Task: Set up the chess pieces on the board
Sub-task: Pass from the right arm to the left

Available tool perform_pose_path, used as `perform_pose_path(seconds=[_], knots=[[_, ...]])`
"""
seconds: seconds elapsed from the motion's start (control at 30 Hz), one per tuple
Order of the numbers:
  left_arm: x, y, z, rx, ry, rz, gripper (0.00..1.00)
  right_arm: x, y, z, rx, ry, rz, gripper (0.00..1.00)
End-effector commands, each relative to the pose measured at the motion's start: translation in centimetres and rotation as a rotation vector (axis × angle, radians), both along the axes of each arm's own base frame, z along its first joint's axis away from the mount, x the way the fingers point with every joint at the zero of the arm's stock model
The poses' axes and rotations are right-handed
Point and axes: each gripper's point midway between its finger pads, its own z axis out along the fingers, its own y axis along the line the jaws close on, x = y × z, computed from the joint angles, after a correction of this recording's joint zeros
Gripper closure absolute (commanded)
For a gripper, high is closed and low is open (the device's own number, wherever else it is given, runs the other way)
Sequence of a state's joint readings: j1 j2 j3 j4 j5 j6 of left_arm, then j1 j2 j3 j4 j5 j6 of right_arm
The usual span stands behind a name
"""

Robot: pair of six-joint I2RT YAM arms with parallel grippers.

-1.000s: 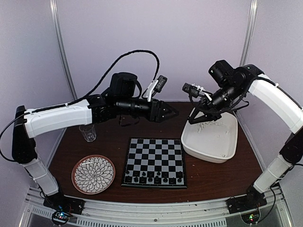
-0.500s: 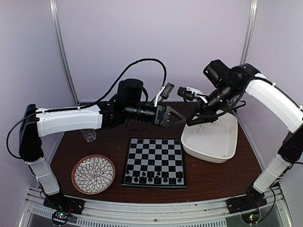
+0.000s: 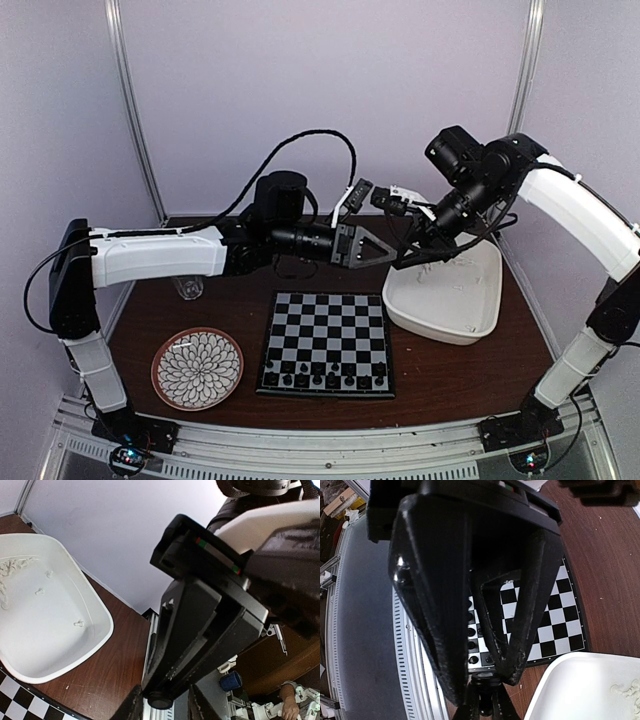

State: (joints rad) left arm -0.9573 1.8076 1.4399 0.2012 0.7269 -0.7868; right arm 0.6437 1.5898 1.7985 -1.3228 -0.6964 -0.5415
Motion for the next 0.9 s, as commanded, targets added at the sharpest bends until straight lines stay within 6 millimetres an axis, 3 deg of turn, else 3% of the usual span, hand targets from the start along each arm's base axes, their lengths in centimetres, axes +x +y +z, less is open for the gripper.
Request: perform_pose_path(seconds=[0.0, 0.2, 0.33, 0.87], knots=[[-0.4, -0.2, 1.5, -0.069, -0.023, -0.032, 0.71, -0.1, 0.1, 0.3, -0.015, -0.029, 0.014, 0.92], [-0.5, -0.2, 1.1, -0.071, -0.009, -0.043, 0.81, -0.1, 0.2, 0.4, -0.016, -0.035, 0.013, 0.92], [-0.5, -0.2, 0.8, -0.062, 0.002, -0.042, 0.72, -0.1, 0.2, 0.4, -0.016, -0.036, 0.011, 0.92], [-0.5, -0.1, 0.0, -0.046, 0.009, -0.036, 0.69, 0.1, 0.4, 0.6, -0.008, -0.032, 0.002, 0.92]])
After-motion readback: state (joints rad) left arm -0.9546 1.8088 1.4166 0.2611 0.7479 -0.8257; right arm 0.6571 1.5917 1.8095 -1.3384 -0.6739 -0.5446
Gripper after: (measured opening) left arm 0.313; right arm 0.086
